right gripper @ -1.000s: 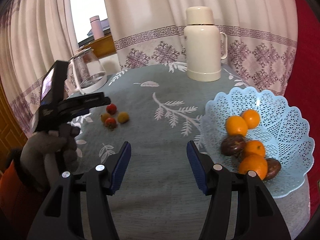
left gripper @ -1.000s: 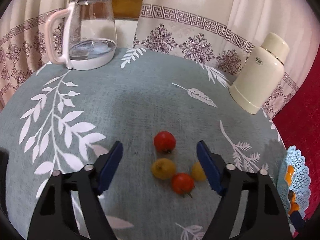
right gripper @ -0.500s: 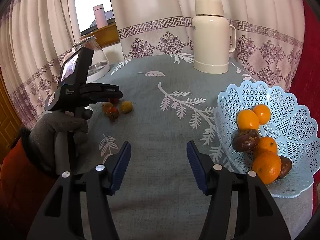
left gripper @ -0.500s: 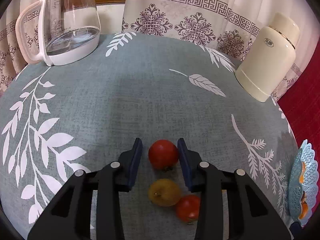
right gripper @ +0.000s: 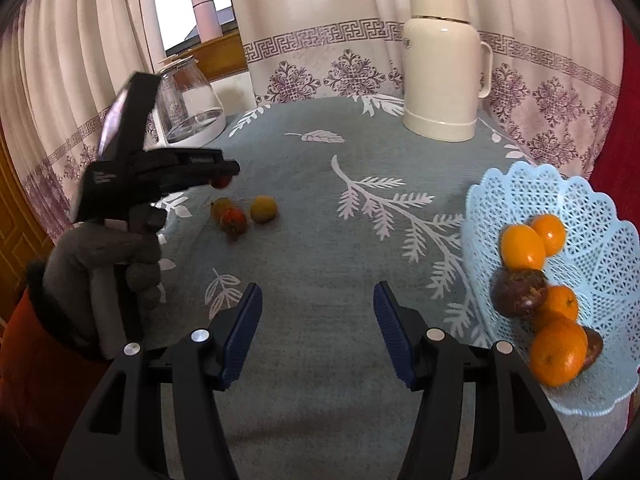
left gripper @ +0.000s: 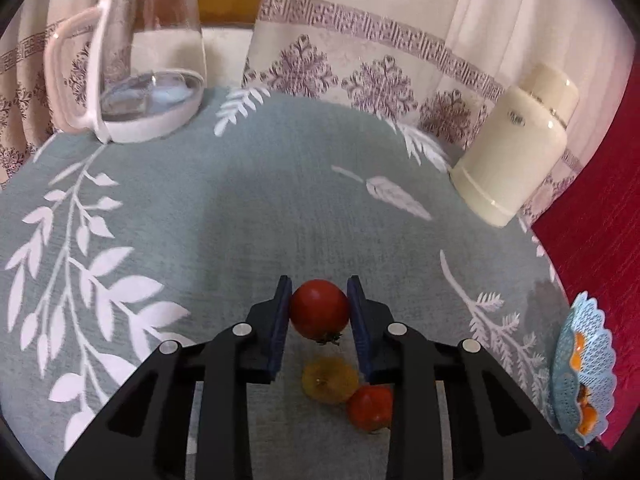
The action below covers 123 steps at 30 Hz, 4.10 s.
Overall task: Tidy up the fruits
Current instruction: 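Grasp a red cherry tomato with the left gripper, then grasp another red cherry tomato with the right gripper while the left gripper holds its tomato, then carry the red tomato in the right gripper into the blue basket and release, then carry the red tomato in the left gripper over the basket and release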
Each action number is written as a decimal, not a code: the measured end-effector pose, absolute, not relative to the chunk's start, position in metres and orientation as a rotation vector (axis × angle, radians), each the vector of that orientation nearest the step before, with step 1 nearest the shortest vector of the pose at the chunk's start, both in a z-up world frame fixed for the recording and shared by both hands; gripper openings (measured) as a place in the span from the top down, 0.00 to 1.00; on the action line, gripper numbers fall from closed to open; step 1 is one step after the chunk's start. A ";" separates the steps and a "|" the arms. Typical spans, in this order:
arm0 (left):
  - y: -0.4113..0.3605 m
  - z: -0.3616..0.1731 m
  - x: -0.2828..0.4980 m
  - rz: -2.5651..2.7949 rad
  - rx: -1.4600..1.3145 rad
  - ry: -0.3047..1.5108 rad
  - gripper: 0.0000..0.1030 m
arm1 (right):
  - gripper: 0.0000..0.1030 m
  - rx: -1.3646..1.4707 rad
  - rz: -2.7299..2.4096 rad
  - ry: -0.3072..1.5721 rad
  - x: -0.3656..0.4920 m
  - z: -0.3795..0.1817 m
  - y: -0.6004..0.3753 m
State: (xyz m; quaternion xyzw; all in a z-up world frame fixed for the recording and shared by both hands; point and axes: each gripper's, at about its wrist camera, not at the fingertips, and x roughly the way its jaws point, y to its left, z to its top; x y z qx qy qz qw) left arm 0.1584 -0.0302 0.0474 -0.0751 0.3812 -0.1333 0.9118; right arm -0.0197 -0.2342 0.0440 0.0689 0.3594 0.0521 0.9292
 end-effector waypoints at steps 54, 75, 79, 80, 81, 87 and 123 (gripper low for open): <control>0.015 0.086 0.136 -0.195 -0.309 0.664 0.72 | 0.74 0.101 0.182 0.794 0.048 0.044 -0.181; -0.010 0.089 0.124 -0.250 -0.255 0.658 0.72 | 0.74 0.287 -0.104 0.693 -0.030 0.076 -0.315; -0.012 0.090 0.122 -0.253 -0.251 0.656 0.72 | 0.74 0.290 -0.142 0.695 -0.039 0.074 -0.327; -0.012 0.090 0.122 -0.253 -0.250 0.655 0.72 | 0.74 0.291 -0.149 0.698 -0.041 0.072 -0.329; -0.013 0.090 0.121 -0.254 -0.249 0.654 0.72 | 0.74 0.293 -0.154 0.702 -0.042 0.070 -0.331; -0.015 0.089 0.121 -0.258 -0.245 0.657 0.72 | 0.73 0.300 -0.181 0.723 -0.048 0.062 -0.337; -0.137 0.084 0.054 -0.585 -0.106 0.669 0.72 | 0.59 0.339 -0.316 0.573 -0.102 0.062 -0.389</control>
